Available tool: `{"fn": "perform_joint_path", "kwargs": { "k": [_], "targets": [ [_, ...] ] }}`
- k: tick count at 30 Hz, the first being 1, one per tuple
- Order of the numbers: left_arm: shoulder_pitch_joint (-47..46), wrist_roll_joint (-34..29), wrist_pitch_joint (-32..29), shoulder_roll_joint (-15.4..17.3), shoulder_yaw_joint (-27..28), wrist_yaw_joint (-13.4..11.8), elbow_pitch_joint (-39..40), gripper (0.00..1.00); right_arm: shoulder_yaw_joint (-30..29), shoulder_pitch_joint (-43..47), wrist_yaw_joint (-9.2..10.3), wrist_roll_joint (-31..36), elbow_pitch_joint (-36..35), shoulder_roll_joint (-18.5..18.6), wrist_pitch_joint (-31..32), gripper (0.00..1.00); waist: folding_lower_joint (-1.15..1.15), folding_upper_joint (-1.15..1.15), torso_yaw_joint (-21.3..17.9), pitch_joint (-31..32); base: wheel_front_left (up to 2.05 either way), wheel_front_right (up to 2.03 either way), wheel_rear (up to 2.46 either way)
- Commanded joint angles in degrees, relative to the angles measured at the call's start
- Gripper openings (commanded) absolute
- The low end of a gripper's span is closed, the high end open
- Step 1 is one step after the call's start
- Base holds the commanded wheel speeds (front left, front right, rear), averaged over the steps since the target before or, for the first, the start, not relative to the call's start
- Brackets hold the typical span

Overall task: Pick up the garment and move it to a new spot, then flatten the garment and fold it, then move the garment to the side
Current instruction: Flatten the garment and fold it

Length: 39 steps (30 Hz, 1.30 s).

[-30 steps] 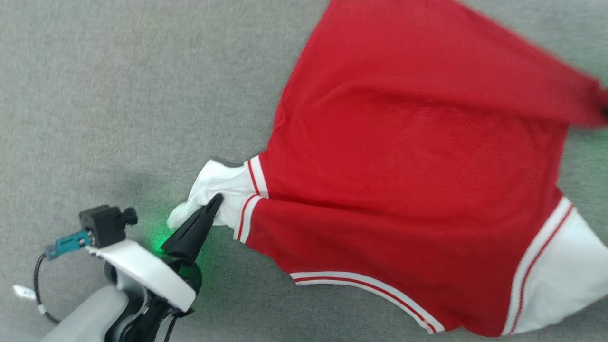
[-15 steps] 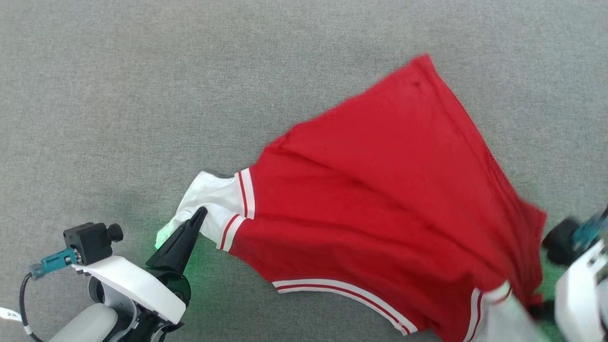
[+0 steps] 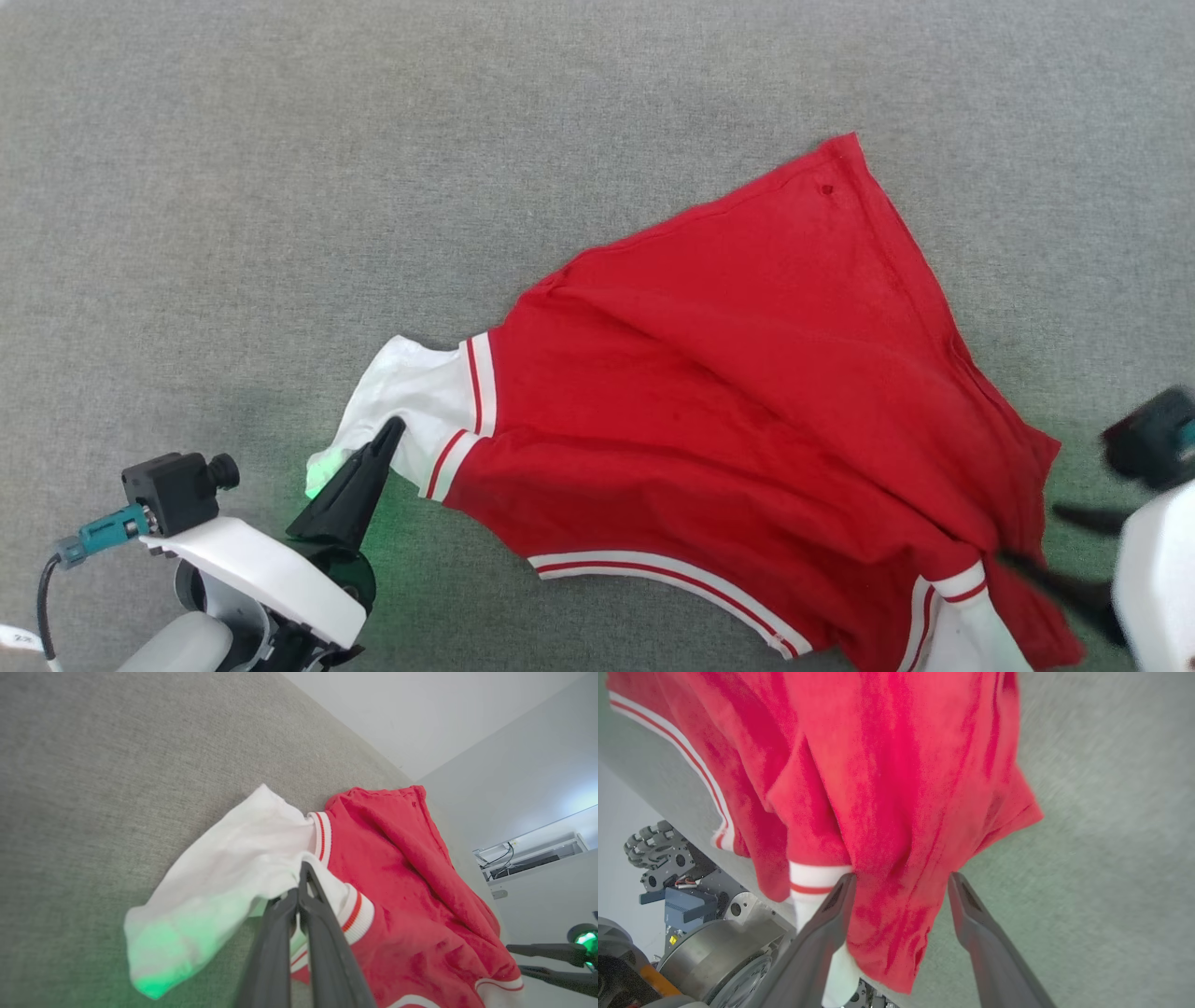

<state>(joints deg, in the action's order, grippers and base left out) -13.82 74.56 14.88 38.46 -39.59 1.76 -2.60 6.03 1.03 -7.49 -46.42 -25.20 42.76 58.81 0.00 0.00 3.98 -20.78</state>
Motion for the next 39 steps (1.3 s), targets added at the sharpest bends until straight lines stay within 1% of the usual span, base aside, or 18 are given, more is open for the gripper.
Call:
{"fn": "perform_joint_path", "kwargs": {
  "k": [1, 4, 6, 7, 10, 13, 18, 21, 23, 26, 29, 32, 34, 35, 37, 38, 39],
  "targets": [
    [0.4, -0.4, 0.2, -0.1, 0.3, 0.1, 0.3, 0.00, -2.5, -1.3, 0.01, -0.9, -2.2, -0.3, 1.0, 1.00, 0.00, 0.00, 0.1, -0.1, 0.00, 0.00, 0.00],
    [-0.1, -0.6, 0.2, -0.7, 0.3, 0.4, 0.3, 0.00, -7.1, -5.2, 0.01, -1.8, -4.8, -0.1, 2.6, 1.00, 0.00, 0.00, 0.6, -0.8, 0.00, 0.00, 0.00],
    [-0.9, -0.9, 0.2, -1.2, 0.1, 0.8, 0.1, 0.00, -9.4, -9.1, 0.01, -1.1, -5.0, -0.3, 3.0, 1.00, 0.00, 0.00, 1.2, -1.4, 0.00, 0.00, 0.00],
    [-0.9, -0.9, 0.2, -1.2, 0.1, 0.8, 0.1, 0.00, -9.4, -9.1, 0.01, -1.1, -5.0, -0.3, 3.0, 1.00, 0.00, 0.00, 1.2, -1.4, 0.00, 0.00, 0.00],
    [-1.7, -1.3, 0.2, -2.1, 0.0, 1.4, -0.4, 0.00, -8.6, -16.6, 0.01, 1.3, -3.0, -0.8, 1.7, 1.00, 0.00, 0.00, 2.3, -2.5, 0.00, 0.00, 0.00],
    [-2.9, -1.8, 0.2, -3.4, -0.3, 2.0, -1.1, 0.00, -4.0, -24.5, 0.01, 4.2, 1.9, -1.7, 0.3, 1.00, 0.00, 0.00, 3.6, -4.1, 0.00, 0.00, 0.00],
    [-4.9, -2.3, -0.1, -5.0, -0.9, 3.1, -2.6, 0.00, 6.2, -36.9, 0.01, 8.0, 13.8, -3.5, -1.0, 1.00, 0.00, 0.00, 5.8, -6.5, 0.00, 0.00, 0.00],
    [-5.9, -2.5, -0.1, -5.8, -1.1, 3.7, -3.6, 0.00, 12.1, -43.1, 0.01, 9.8, 20.9, -4.0, -1.5, 1.00, 0.00, 0.00, 7.0, -8.0, 0.00, 0.00, 0.00],
    [-6.4, -2.3, -0.1, -6.6, -1.2, 4.1, -4.3, 0.00, 15.8, -46.4, 0.01, 11.1, 25.2, -3.8, -2.0, 1.00, 0.00, 0.00, 7.8, -8.8, 0.00, 0.00, 0.00],
    [-7.0, -2.4, 0.0, -7.7, -1.6, 4.6, -5.5, 0.00, 21.3, -50.0, 0.01, 11.9, 30.6, -2.7, -2.4, 1.00, 0.00, 0.00, 8.8, -9.8, 0.00, 0.00, 0.00],
    [-7.6, -2.7, 0.0, -8.8, -1.8, 5.0, -6.5, 0.00, 25.8, -51.6, 0.01, 10.8, 34.7, -2.2, -2.7, 1.00, 0.00, 0.00, 9.6, -10.6, 0.00, 0.00, 0.00],
    [-7.8, -2.8, 0.1, -9.5, -2.0, 5.2, -7.4, 0.00, 30.1, -51.4, 0.01, 8.7, 37.7, -1.9, -1.1, 1.00, 0.00, 0.00, 10.0, -10.9, 0.00, 0.00, 0.00],
    [-7.9, -2.8, 0.1, -9.9, -2.0, 5.4, -7.9, 0.00, 32.7, -51.1, -0.02, 7.2, 38.4, -1.5, -0.1, 1.00, 0.00, 0.00, 10.2, -11.0, 0.00, 0.00, 0.00],
    [-8.0, -2.7, 0.1, -10.0, -2.1, 5.5, -8.1, 0.00, 34.0, -51.0, -0.03, 6.6, 38.4, -1.2, 0.1, 0.67, 0.00, 0.00, 10.3, -11.0, 0.00, 0.00, 0.00],
    [-8.2, -2.6, 0.1, -10.3, -2.2, 5.6, -8.4, 0.00, 35.9, -50.9, -0.19, 5.3, 38.6, -0.7, 0.2, 0.19, 0.00, 0.00, 10.3, -11.0, 0.00, 0.00, 0.00],
    [-8.4, -2.6, 0.1, -10.4, -2.2, 5.6, -8.5, 0.00, 36.5, -51.0, -0.20, 4.9, 38.7, -0.5, -0.1, 0.00, 0.00, 0.00, 10.3, -11.0, 0.00, 0.00, 0.00],
    [-8.5, -2.5, 0.1, -10.4, -2.3, 5.6, -8.7, 0.00, 36.8, -51.2, -0.19, 4.6, 38.9, -0.4, -0.6, 0.00, 0.00, 0.00, 10.2, -11.0, 0.00, 0.00, 0.00]
  ]
}}
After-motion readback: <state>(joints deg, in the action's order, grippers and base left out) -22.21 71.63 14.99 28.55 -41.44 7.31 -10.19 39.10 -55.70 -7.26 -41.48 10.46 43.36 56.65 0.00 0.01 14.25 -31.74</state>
